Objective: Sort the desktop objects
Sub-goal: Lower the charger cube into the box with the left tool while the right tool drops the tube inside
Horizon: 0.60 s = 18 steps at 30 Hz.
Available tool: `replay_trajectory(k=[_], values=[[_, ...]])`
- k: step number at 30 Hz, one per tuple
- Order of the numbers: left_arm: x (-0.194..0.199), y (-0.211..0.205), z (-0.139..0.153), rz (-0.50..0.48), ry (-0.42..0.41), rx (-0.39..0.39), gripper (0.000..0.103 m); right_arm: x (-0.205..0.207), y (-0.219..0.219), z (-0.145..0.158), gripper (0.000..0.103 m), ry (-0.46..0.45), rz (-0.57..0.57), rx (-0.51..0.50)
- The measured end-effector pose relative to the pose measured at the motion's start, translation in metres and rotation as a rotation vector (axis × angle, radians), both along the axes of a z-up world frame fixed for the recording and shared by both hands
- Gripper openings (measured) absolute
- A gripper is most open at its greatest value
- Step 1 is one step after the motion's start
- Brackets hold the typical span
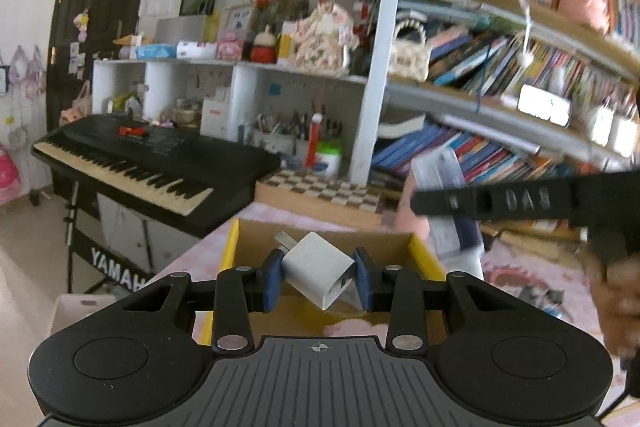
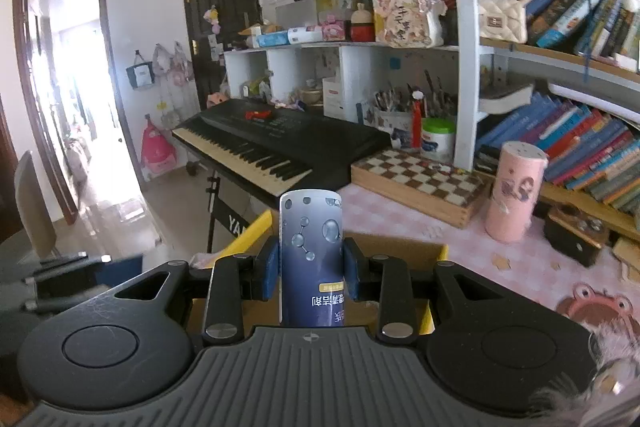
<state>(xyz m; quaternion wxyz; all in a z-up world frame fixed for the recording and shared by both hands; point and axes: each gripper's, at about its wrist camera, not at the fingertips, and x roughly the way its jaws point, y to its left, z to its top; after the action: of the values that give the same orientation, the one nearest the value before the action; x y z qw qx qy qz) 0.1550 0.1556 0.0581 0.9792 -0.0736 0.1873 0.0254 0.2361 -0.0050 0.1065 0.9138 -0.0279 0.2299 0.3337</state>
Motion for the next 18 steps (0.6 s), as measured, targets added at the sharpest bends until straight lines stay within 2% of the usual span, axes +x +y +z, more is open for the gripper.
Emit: replay_trajectory(k=[10,14,18], values=[[0.041,-0.018,-0.038,-0.007,0.175,0.095,0.035,0.051,0.043,-0.034,0.03,0.048,0.089,-0.087],[0.052,-0.021,-0.05,0.001,0.238,0.102,0.035,0.067,0.064,-0.055,0.03,0.098,0.157,-0.156],[0.057,-0.025,-0.056,-0.007,0.272,0.09,0.036,0.085,0.083,-0.077,0.03,0.185,0.209,-0.227]])
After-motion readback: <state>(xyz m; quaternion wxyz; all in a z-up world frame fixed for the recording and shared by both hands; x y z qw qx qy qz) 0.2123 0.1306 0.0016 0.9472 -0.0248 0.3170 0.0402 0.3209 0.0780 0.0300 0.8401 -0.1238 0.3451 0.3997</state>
